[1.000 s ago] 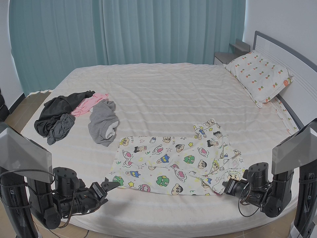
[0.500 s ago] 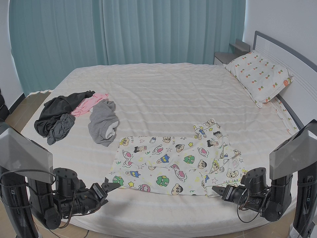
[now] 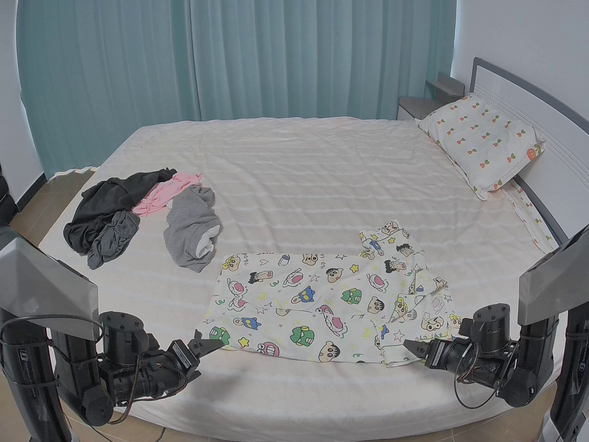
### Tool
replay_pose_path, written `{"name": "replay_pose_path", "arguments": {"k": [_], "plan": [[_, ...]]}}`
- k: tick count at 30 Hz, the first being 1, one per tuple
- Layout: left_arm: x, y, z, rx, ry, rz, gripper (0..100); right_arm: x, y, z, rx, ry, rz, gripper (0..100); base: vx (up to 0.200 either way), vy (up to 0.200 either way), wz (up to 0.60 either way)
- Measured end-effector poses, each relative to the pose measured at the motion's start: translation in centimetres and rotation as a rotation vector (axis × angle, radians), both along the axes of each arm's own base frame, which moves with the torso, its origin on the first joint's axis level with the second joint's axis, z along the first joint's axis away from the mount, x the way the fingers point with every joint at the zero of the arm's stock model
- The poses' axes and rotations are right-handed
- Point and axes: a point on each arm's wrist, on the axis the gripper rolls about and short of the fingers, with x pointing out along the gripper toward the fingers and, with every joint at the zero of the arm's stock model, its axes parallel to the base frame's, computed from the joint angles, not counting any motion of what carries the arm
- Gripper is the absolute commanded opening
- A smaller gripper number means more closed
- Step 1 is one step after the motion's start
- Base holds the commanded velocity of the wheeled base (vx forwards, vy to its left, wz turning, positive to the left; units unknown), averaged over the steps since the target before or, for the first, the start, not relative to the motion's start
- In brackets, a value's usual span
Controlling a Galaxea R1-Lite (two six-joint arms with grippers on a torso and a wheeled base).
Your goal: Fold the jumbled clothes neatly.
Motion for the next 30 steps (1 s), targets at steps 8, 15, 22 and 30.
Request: {"name": "replay_pose_path", "arguments": {"k": [8, 15, 22, 30], "plan": [[0.0, 0.0, 0.0, 0.0, -0.001, 0.001, 100, 1.8, -4.2, 0.5, 0.055, -0.03, -0.005, 100, 0.0, 0.0, 0.0], [0.0, 0.0, 0.0, 0.002, -0.001, 0.004, 100, 3.0, -5.8, -0.6, 0.066, -0.025, -0.011, 100, 0.0, 0.0, 0.0], [0.1, -0.2, 0.0, 0.012, -0.012, 0.014, 100, 3.6, -5.9, -1.6, 0.079, -0.004, 0.009, 100, 0.0, 0.0, 0.0], [0.1, -0.3, -0.3, 0.023, -0.013, 0.021, 100, 3.8, -5.7, -2.6, 0.087, 0.01, 0.028, 100, 0.0, 0.0, 0.0]]}}
